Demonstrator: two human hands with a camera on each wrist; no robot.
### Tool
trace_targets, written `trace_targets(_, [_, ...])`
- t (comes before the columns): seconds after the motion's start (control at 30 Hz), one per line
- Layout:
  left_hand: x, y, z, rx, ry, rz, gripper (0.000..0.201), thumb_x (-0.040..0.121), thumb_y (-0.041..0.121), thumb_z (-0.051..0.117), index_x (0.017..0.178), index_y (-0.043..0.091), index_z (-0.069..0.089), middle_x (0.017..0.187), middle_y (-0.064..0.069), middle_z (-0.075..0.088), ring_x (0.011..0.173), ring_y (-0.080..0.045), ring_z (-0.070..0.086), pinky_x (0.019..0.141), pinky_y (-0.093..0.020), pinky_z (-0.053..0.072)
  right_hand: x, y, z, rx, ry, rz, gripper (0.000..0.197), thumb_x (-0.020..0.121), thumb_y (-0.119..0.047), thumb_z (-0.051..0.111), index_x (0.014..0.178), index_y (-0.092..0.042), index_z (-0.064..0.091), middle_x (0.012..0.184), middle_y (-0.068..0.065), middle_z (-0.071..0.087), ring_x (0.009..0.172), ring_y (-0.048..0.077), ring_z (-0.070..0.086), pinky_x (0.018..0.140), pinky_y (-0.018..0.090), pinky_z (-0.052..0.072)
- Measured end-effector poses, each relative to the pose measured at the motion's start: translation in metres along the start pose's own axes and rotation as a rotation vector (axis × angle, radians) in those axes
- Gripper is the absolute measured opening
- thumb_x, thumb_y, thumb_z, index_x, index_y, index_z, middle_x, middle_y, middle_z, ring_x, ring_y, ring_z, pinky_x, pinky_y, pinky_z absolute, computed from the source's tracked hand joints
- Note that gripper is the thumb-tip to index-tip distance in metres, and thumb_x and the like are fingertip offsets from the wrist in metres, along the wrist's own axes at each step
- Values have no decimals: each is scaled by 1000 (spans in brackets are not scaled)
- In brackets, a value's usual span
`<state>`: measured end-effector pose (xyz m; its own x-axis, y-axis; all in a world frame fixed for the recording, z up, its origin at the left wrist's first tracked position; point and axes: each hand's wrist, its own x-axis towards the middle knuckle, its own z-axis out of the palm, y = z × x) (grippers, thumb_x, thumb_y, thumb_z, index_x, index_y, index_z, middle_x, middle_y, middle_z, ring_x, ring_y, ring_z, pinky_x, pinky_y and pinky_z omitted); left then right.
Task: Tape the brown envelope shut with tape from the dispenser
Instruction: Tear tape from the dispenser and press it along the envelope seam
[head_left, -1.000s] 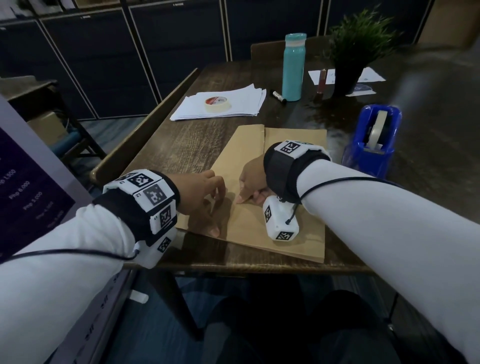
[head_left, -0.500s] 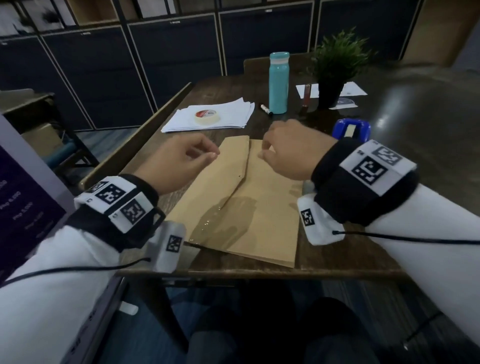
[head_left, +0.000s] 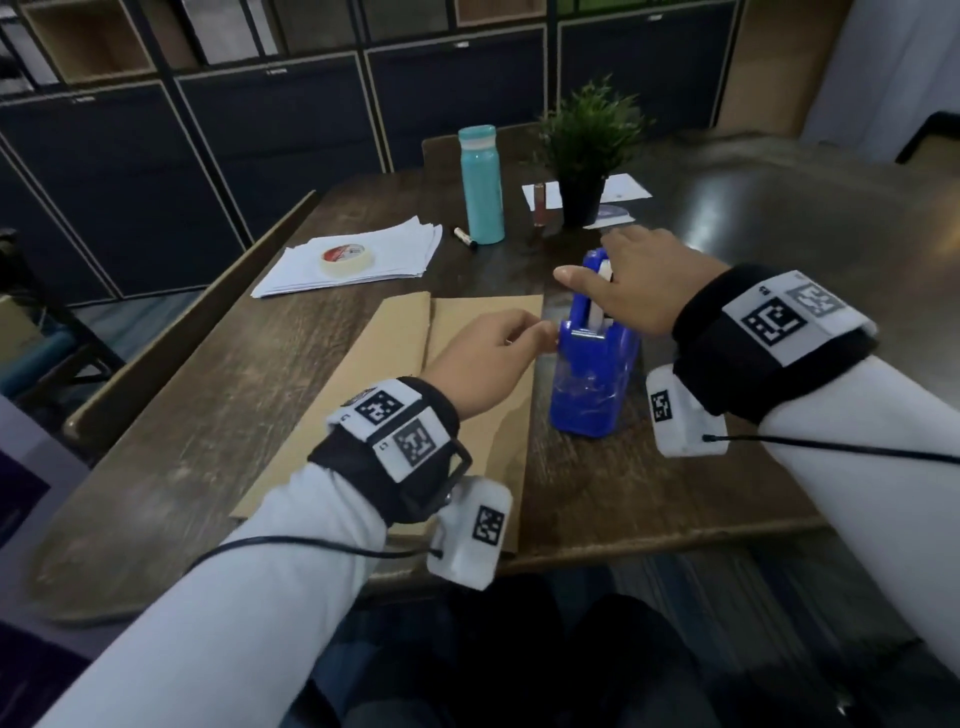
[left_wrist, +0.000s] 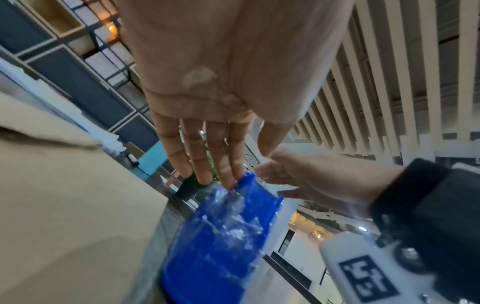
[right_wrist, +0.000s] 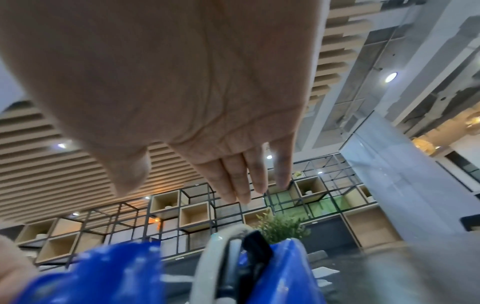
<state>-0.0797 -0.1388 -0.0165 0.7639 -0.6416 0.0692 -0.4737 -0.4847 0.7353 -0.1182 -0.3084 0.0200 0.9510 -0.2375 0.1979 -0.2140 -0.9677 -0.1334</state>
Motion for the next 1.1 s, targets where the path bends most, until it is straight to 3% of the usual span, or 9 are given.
trace_targets(0.13, [10,9,9,-77,72,-70,34,97,44,42,116,18,56,107,2,62,92,-8,55,83,-30,47,11,14,10,37,-16,29,81,87,-73,25,109,-1,55,117,18,56,104,30,53,88,39,41])
trace_targets(0.27, [18,16,7,-205,44,-128,38,99,46,36,114,19,58,99,9,59,92,-5,55,92,-32,45,21,17,15,130,-35,57,86,85,-76,22,110,0,55,116,18,56,94,26,54,82,38,40])
trace_targets(0.4, [28,26,10,-184,-36,-200,45,99,49,32,111,17,61,96,6,59,86,-7,54,90,-32,43,29,16,16,177,-50,74,81,86,-75,15,79,-5,55,80,13,58,64,20,48,71,34,36])
trace_targets(0.6, [39,25,20,-263,-65,-305,51,96,53,38,117,14,64,118,-6,64,109,-21,57,93,-36,46,36,18,26,170,-61,95,79,88,-72,13,73,-7,54,66,9,53,60,19,48,63,31,33])
trace_targets(0.7, [43,23,22,-361,-73,-338,49,95,52,42,114,13,66,115,-3,66,108,-20,57,95,-36,45,38,20,28,189,-55,105,76,89,-72,14,65,-9,49,62,8,50,57,18,46,52,28,29])
trace_targets(0.83, [42,23,23,-496,-73,-359,34,94,47,50,94,19,70,99,7,70,96,-11,57,96,-33,41,43,23,30,157,-52,114,83,87,-74,11,72,-5,56,63,8,52,56,16,46,56,30,30])
trace_targets(0.9, [41,26,27,-574,-46,-360,32,93,41,55,98,14,71,87,7,68,79,-7,61,81,-24,47,44,24,31,131,-46,113,85,86,-75,10,69,-6,56,63,8,52,56,16,46,63,31,33])
trace_targets(1.0, [39,31,31,-681,8,-365,34,92,28,60,111,1,68,79,2,66,44,2,61,38,-10,44,47,25,31,98,-45,103,87,85,-76,7,63,-7,55,62,10,53,57,17,47,67,32,34])
trace_targets(1.1, [36,34,34,-748,45,-380,26,92,25,61,105,4,69,80,-1,65,37,3,57,29,-10,37,50,25,30,72,-62,94,91,82,-78,4,64,-7,57,62,11,55,58,19,50,67,33,36])
